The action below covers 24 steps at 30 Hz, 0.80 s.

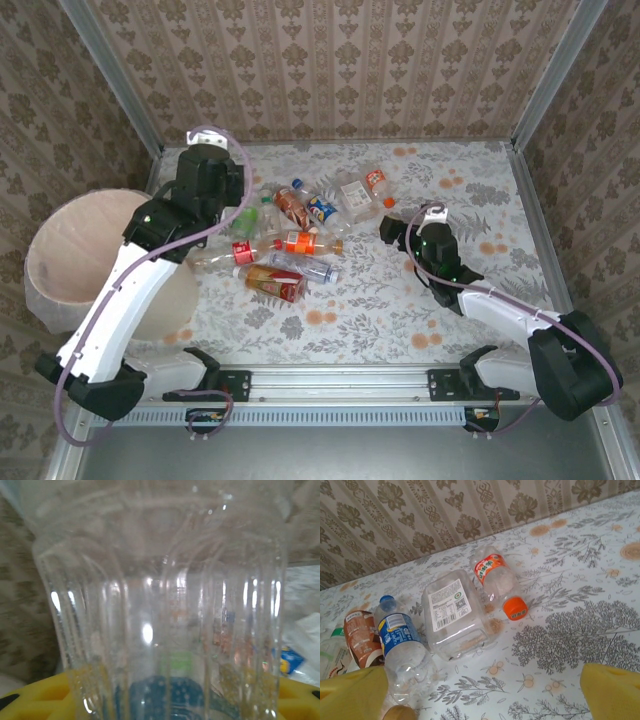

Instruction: Put the plastic bottles in the bin

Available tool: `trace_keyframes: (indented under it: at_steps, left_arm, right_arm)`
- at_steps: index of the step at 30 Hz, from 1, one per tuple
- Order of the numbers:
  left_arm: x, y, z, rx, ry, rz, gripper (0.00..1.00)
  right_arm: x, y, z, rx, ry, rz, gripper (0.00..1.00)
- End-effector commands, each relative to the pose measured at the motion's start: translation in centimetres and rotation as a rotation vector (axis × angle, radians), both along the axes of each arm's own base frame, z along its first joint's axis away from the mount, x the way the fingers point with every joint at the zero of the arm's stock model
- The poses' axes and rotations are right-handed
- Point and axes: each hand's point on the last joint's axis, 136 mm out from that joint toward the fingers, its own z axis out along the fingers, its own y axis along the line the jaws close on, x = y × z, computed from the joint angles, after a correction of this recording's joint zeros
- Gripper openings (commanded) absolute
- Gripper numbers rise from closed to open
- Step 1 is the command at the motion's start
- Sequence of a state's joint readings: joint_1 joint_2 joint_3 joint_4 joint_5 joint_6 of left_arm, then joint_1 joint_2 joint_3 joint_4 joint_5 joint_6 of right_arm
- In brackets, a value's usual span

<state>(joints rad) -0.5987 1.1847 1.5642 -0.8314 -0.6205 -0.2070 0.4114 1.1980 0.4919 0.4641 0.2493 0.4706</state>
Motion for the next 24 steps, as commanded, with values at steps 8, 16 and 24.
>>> trace_keyframes:
  at_steps: [8,16,24]
  left_arm:
    - [-6.0,13.6,3.9,0.229,-0.071,0.469,0.51]
    - [-8.1,19.4,0.9,0.220,0.051,0.649,0.52]
    - [-10.1,23.3,-3.1,0.106,0.166,0.770,0.47]
  right_arm:
    - [1.5,0.2,2.5,-0.020,-0.030,0.011,1.00]
    - [2.2,0.7,2.4,0.013,-0.008,0.013,1.00]
    - [3.0,0.4,3.3,0.024,-0.005,0.009,1.00]
